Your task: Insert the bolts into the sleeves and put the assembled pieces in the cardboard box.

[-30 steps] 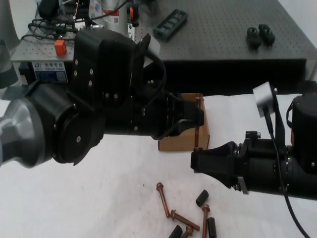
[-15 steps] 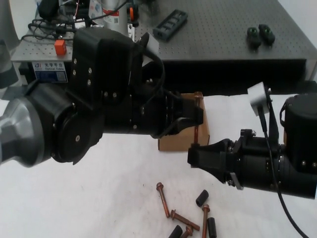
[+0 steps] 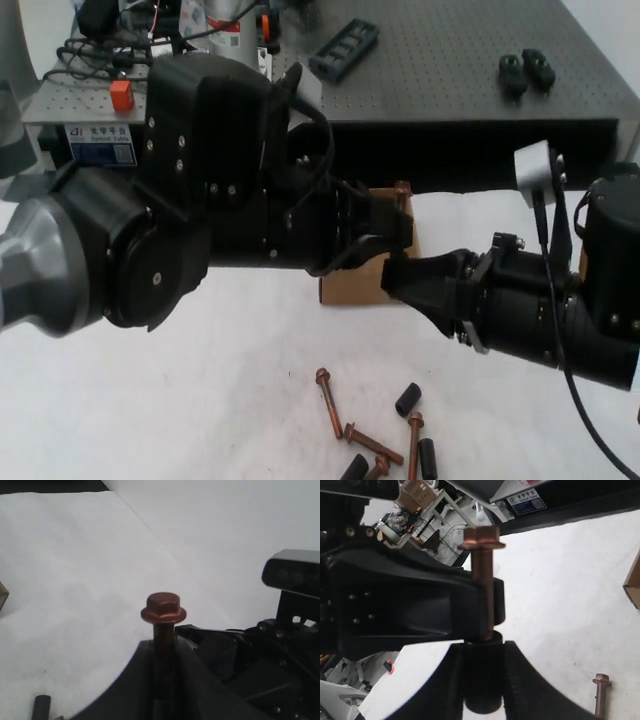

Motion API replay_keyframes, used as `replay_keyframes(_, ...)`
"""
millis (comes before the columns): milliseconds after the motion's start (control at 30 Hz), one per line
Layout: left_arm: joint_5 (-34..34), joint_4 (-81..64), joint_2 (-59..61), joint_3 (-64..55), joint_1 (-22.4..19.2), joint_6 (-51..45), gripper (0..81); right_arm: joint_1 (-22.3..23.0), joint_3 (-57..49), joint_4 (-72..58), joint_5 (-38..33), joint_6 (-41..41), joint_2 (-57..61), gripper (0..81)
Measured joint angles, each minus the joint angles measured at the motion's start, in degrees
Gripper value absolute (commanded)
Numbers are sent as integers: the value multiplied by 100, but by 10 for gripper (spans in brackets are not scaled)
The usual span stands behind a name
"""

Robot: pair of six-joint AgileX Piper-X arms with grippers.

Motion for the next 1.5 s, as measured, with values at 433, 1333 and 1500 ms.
replay_keyframes(433,-1166,328,0,12,11,153,473,-901,-727,170,1088,-745,1011,39)
replay_keyframes(1333,-2507,1606,-7,51,11,202,473,-902,-6483,4758,2751,-2313,6072,292)
replay_keyframes(1500,-2507,1644,-7,51,11,202,473,-902,-6535,4837,2262,-2181,5804,340)
